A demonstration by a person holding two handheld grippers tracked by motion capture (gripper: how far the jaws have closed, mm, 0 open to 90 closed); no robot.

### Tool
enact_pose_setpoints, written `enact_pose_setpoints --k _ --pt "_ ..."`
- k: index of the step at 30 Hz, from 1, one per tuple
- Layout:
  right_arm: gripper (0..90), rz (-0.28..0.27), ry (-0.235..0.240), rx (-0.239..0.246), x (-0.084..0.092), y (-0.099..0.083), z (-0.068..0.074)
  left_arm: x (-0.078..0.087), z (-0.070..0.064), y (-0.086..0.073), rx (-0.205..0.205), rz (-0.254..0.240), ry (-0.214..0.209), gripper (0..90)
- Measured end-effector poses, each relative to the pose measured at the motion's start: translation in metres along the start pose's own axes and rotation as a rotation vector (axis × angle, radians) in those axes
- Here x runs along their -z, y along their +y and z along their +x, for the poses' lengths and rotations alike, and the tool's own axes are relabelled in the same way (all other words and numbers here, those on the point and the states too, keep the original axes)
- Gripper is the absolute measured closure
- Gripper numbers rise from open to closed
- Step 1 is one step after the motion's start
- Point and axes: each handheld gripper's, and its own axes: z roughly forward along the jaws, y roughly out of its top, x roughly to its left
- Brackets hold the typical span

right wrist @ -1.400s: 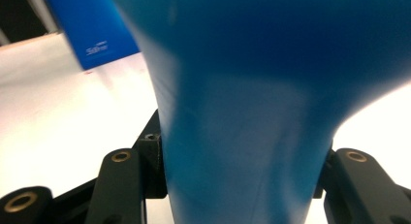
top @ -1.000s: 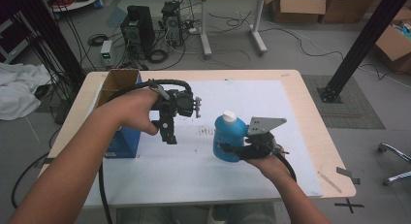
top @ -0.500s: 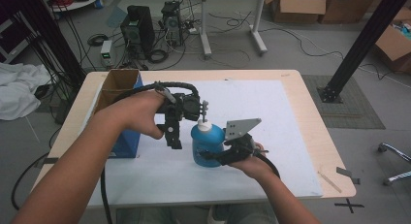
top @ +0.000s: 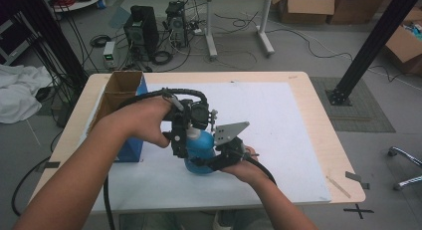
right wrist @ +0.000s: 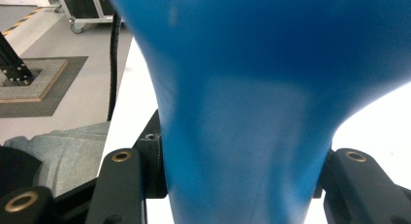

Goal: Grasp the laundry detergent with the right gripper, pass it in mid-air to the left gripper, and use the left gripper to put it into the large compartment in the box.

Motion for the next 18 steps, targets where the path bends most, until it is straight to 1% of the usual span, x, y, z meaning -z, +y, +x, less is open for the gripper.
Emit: enact_pose_setpoints --k 2,3,8,10,11,13,14,18 --pt "45.6 -0.002 0.004 0.004 -0.004 0.003 0.0 -0.002 -0.001 0.0 0.002 -0.003 -0.003 0.1" --pt "45.7 0.0 0.008 0.013 -0.008 0.006 0.0 -0.003 -0.002 -0.001 0.005 0.006 -0.001 0.1" --pt "45.7 -0.003 0.016 0.027 -0.014 0.013 -0.001 -0.006 -0.002 -0.004 0.012 0.006 0.001 0.1" --pt "45.7 -0.011 0.025 0.029 -0.016 0.016 0.0 -0.007 -0.003 -0.006 0.016 0.004 0.011 0.1" --pt "45.7 -0.012 0.027 0.027 -0.017 0.017 0.0 -0.007 -0.003 -0.006 0.012 0.005 0.015 0.3" --pt "45.7 -0.014 0.027 0.034 -0.018 0.019 0.001 -0.007 -0.003 -0.007 0.012 0.003 0.014 0.3" --pt "45.7 -0.008 0.035 0.022 -0.019 0.02 0.002 -0.007 -0.003 -0.008 0.01 0.001 0.017 0.5" --pt "45.7 0.001 0.027 0.026 -0.022 0.021 0.002 -0.008 -0.004 -0.008 0.009 0.004 0.018 3.9"
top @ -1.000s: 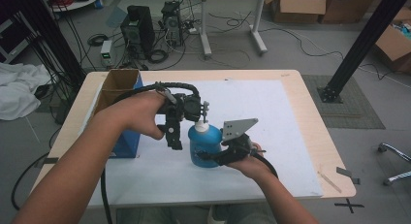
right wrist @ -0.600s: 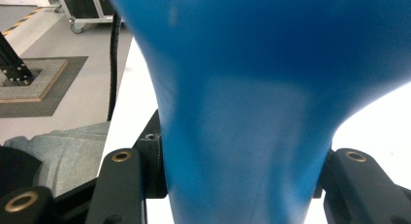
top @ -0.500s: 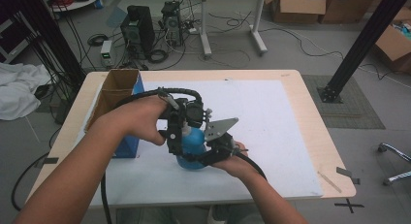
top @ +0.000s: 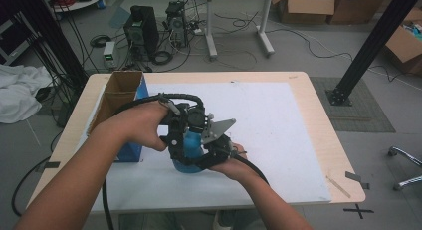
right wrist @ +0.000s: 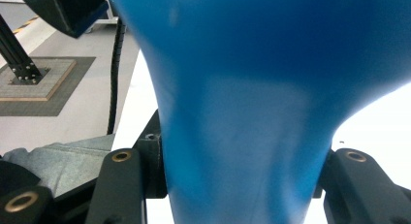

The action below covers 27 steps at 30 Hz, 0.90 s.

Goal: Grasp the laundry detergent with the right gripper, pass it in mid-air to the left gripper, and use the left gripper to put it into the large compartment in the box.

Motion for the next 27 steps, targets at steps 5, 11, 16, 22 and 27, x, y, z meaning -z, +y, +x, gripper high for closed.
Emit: enact_pose_setpoints --k 5,11,16,22,27 --pt "45.6 0.002 0.001 -0.005 0.0 -0.0004 -0.0008 0.0001 -0.0003 0.0004 -0.004 0.002 -0.002 8.9" --pt "45.7 -0.001 -0.006 -0.004 0.0009 -0.0007 -0.0023 0.0014 0.0008 0.0007 -0.001 -0.014 -0.006 15.5" --pt "45.7 -0.002 -0.008 -0.006 0.0002 -0.001 -0.0028 0.0004 0.0017 0.0007 -0.001 -0.003 0.006 17.1" --pt "45.7 -0.004 -0.011 0.0 0.0001 -0.0006 -0.0033 0.0005 0.0017 0.0 -0.001 -0.005 0.01 21.8" --pt "45.7 -0.011 -0.017 0.008 0.0012 -0.0008 -0.0043 0.0008 0.0017 0.0004 -0.004 0.003 0.023 24.9"
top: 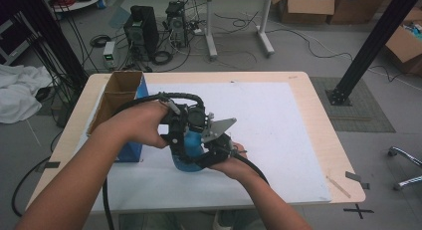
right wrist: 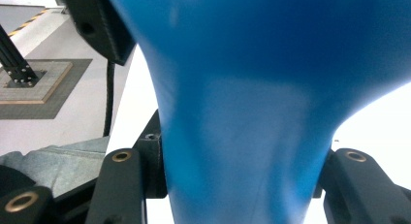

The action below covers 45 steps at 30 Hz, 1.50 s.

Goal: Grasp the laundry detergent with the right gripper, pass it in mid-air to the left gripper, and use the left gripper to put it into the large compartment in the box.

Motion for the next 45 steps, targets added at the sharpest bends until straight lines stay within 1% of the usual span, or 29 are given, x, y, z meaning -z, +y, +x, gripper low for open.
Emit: enact_pose_setpoints --k 5,11,13,16,21,22,27,33,35,36,38,43,45 --pt "45.7 -0.01 0.004 -0.014 0.0016 -0.0001 -0.0003 0.0012 0.0001 0.001 -0.001 -0.013 0.009 27.1" --pt "45.8 -0.009 -0.001 -0.001 0.0016 0.0 -0.0005 0.0006 -0.0003 0.0024 -0.003 -0.01 0.011 29.6" --pt "45.8 -0.013 0.004 -0.015 0.0019 0.0002 0.0001 0.0006 -0.0005 0.0027 -0.006 -0.008 0.004 31.1" --pt "45.7 -0.013 0.003 -0.019 0.0026 0.0 -0.0001 0.0013 -0.0007 0.0034 -0.007 0.003 0.002 32.1" --pt "45.8 -0.015 -0.002 -0.014 0.0027 0.0 -0.001 0.0023 -0.0011 0.0039 -0.009 0.002 0.006 33.3" --pt "45.8 -0.016 -0.003 -0.013 0.0026 -0.0001 -0.0007 0.0021 -0.0013 0.0041 -0.009 0.003 0.009 35.0" --pt "45.8 -0.019 -0.004 -0.013 0.002 -0.0004 -0.0005 0.0022 -0.0012 0.0043 -0.01 0.01 0.016 37.3" --pt "45.9 -0.017 -0.005 -0.015 0.0019 -0.001 -0.0008 0.0012 -0.002 0.0055 -0.018 0.016 0.026 37.6" --pt "45.8 -0.016 -0.01 -0.012 0.0016 -0.0014 -0.0002 0.0006 -0.0028 0.0054 -0.028 0.018 0.031 38.1" --pt "45.8 -0.016 -0.01 -0.012 0.0016 -0.0014 -0.0002 0.0009 -0.0025 0.0055 -0.028 0.026 0.027 38.1" --pt "45.8 -0.015 -0.008 -0.015 0.0005 -0.0016 -0.0002 -0.0002 -0.0016 0.0044 -0.026 0.026 0.019 38.3" --pt "45.5 -0.013 -0.02 -0.013 0.0004 -0.0014 0.0004 0.0007 -0.0023 0.0055 -0.03 0.031 0.031 38.5" --pt "45.1 -0.011 -0.023 -0.016 0.0013 -0.0008 0.0007 0.0014 -0.0021 0.0059 -0.02 0.033 0.025 38.6"
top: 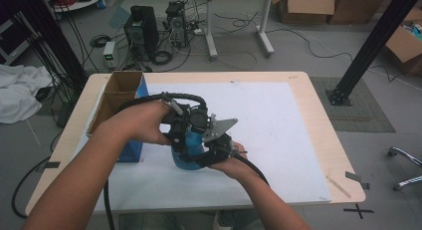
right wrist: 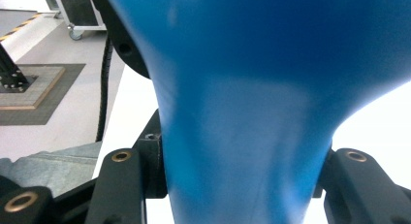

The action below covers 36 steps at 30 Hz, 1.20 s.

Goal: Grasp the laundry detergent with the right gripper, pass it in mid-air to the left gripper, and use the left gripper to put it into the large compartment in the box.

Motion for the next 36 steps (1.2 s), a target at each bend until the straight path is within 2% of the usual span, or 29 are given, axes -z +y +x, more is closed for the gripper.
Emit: enact_pose_setpoints --k 6,8,13,17,19,23,31,36 --pt "44.1 -0.007 0.008 -0.01 0.002 0.002 -0.001 0.004 0.002 0.001 -0.001 0.005 -0.004 38.7" --pt "43.5 -0.013 -0.002 -0.006 0.003 0.002 -0.001 0.004 0.002 0.001 0.006 -0.004 0.002 38.7" --pt "39.4 -0.022 0.001 -0.051 0.005 0.0 -0.004 0.005 0.004 0.001 0.008 0.01 0.006 38.7" --pt "33.4 0.005 -0.01 -0.038 0.004 -0.002 -0.001 0.005 0.005 -0.001 0.015 0.01 0.008 38.7" --pt "32.2 0.012 -0.008 -0.053 0.005 -0.004 -0.001 0.006 0.006 -0.002 0.021 0.014 0.002 38.7" --pt "29.7 -0.003 -0.003 -0.06 0.007 -0.004 -0.001 0.008 0.007 -0.003 0.024 0.017 0.004 38.7" --pt "26.0 0.004 -0.004 -0.07 0.015 -0.003 -0.001 0.011 0.009 -0.004 0.028 0.011 0.004 38.6" --pt "14.7 0.027 -0.013 -0.096 0.022 -0.004 -0.001 0.01 0.011 -0.005 0.033 0.01 0.011 38.6"
